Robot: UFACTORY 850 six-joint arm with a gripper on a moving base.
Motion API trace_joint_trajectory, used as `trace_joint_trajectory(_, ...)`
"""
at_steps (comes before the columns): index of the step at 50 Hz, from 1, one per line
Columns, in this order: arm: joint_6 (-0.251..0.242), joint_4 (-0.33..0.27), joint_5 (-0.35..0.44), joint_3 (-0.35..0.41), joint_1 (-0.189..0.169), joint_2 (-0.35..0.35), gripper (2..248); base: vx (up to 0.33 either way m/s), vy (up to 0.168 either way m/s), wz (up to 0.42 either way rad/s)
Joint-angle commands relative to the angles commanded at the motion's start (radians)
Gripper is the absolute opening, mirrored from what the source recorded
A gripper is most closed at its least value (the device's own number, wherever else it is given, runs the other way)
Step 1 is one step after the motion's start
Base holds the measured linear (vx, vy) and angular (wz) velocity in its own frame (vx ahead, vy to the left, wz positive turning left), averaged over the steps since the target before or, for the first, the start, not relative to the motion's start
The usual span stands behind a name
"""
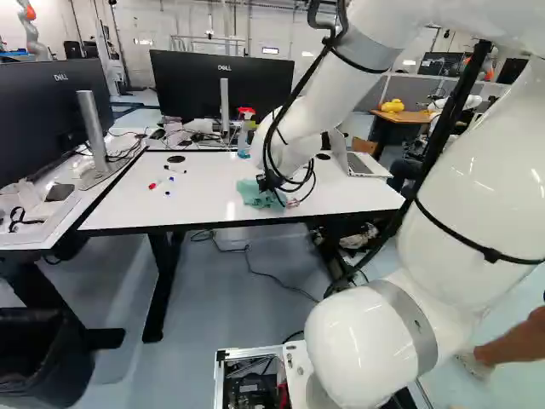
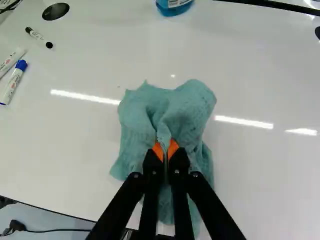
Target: Clean the table with the green towel
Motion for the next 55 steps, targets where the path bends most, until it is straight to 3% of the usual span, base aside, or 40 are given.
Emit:
trace_joint_trajectory(20, 0.000, 0.000, -0.005, -0.005, 0.000, -0.005, 30, 0.000, 0.000, 0.000)
trace_joint_trajectory(55, 0.000, 0.000, -0.005, -0.153, 0.051, -0.146, 30, 0.000, 0.000, 0.000)
